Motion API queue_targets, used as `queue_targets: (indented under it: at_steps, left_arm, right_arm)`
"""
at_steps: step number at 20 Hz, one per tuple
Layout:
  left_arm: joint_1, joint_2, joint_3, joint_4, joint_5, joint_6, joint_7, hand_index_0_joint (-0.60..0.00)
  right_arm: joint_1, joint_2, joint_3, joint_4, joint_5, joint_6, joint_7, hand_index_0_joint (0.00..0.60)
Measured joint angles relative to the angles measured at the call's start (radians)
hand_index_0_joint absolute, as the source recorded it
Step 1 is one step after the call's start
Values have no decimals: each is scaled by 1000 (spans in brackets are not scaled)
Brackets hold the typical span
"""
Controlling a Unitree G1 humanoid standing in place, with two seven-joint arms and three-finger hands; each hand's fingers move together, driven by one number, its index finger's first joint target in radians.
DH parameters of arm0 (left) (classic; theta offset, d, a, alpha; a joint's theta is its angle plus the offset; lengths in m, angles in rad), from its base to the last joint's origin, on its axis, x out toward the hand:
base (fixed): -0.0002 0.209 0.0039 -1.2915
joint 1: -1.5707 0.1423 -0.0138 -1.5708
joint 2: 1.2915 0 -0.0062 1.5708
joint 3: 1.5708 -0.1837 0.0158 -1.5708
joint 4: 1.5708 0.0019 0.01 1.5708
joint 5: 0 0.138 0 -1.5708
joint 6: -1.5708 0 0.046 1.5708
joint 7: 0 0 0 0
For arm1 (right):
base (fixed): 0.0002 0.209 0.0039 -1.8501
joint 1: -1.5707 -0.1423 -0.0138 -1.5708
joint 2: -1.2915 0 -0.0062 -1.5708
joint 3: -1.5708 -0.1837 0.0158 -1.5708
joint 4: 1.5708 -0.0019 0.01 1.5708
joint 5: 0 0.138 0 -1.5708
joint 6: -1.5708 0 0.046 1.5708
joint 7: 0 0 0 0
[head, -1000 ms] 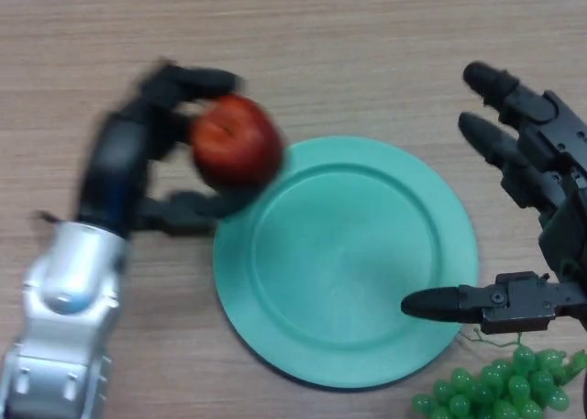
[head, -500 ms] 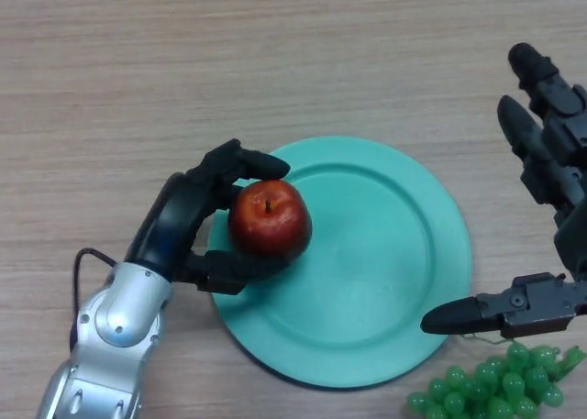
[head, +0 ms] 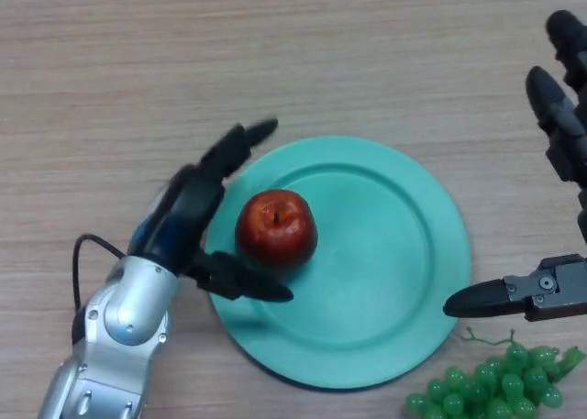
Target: Pick up the red apple and place it on the plate
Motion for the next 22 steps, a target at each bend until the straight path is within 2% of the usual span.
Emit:
queue_targets:
  at_steps: [1,3,8,12,17,22]
  left_arm:
    - [18,0,1,-65,-11,37,1,0]
    - [64,0,25,-201,-132,110,-1,0]
    - [173,40,246,-412,-359,179,0,0]
    - [188,54,342,-367,-388,158,9,0]
    - [203,53,351,-425,-371,156,10,0]
    - [187,53,306,-509,-343,161,15,0]
  right_arm:
    - [-13,-4,-4,-1,0,10,0,0]
    - [-24,-11,-20,-1,1,18,0,0]
    - [-20,-13,-31,2,0,25,3,0]
    - [8,-11,-2,10,-1,16,5,0]
    - [43,-2,2,16,-5,-74,30,0]
    - [62,-1,-3,-10,-4,-87,49,0]
